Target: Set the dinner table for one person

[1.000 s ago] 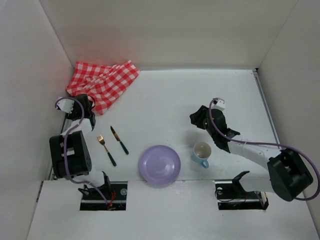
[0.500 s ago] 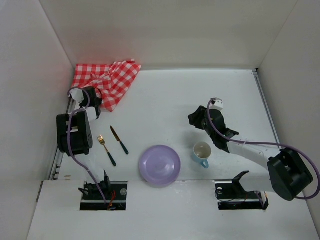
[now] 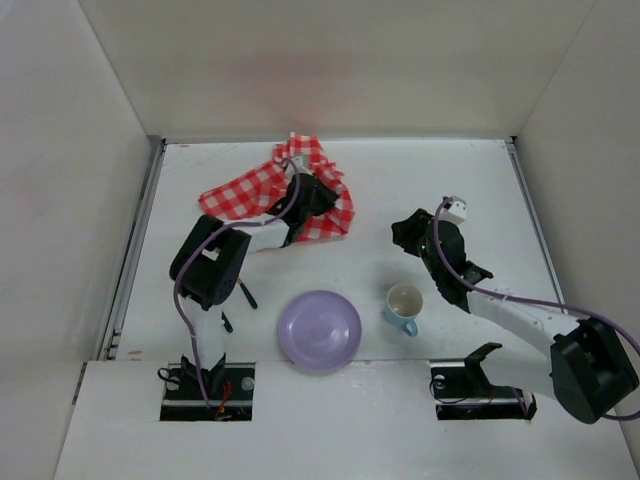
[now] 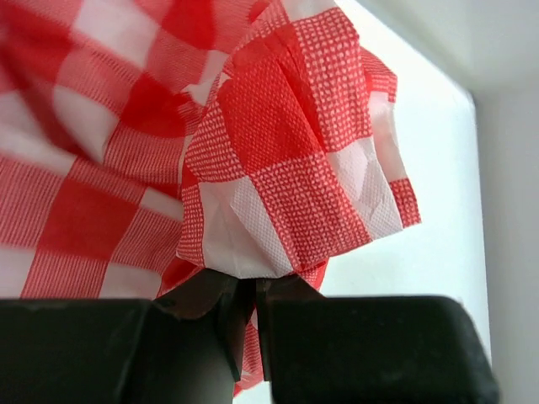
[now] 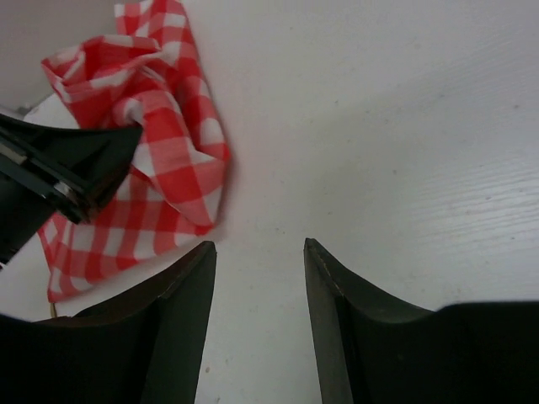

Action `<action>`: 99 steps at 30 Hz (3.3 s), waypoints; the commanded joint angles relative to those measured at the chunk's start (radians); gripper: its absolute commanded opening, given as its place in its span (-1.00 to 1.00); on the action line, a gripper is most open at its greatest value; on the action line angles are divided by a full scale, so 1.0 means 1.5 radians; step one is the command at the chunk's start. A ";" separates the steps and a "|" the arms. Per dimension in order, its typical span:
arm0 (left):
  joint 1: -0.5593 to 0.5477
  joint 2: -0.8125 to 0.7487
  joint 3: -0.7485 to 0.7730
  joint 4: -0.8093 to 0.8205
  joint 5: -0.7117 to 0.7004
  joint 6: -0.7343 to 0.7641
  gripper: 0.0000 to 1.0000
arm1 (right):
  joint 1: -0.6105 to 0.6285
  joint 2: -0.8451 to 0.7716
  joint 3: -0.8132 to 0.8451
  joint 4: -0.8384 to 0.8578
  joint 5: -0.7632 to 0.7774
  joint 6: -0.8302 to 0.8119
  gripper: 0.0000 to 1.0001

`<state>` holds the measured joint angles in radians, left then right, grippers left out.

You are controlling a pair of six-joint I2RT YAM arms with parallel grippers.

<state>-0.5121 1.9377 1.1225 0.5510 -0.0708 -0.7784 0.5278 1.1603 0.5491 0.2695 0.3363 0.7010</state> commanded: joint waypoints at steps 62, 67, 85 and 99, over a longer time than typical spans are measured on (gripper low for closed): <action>0.048 0.108 0.317 -0.344 -0.029 0.246 -0.83 | -0.272 0.216 0.078 -0.027 -0.116 0.193 -0.33; 0.034 -0.028 0.252 -0.316 -0.039 0.246 -0.91 | -0.230 0.142 0.000 -0.027 -0.113 0.190 0.11; 0.043 -0.684 -0.386 -0.262 -0.180 0.147 0.11 | -0.193 0.001 -0.007 -0.100 -0.034 0.112 0.41; 0.166 -0.179 -0.151 -0.234 -0.173 0.080 -0.06 | -0.136 -0.045 -0.039 -0.073 -0.022 0.082 0.43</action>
<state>-0.2722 1.6188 0.8089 0.1898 -0.3283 -0.6380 0.3157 1.1332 0.5014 0.1154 0.2768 0.8482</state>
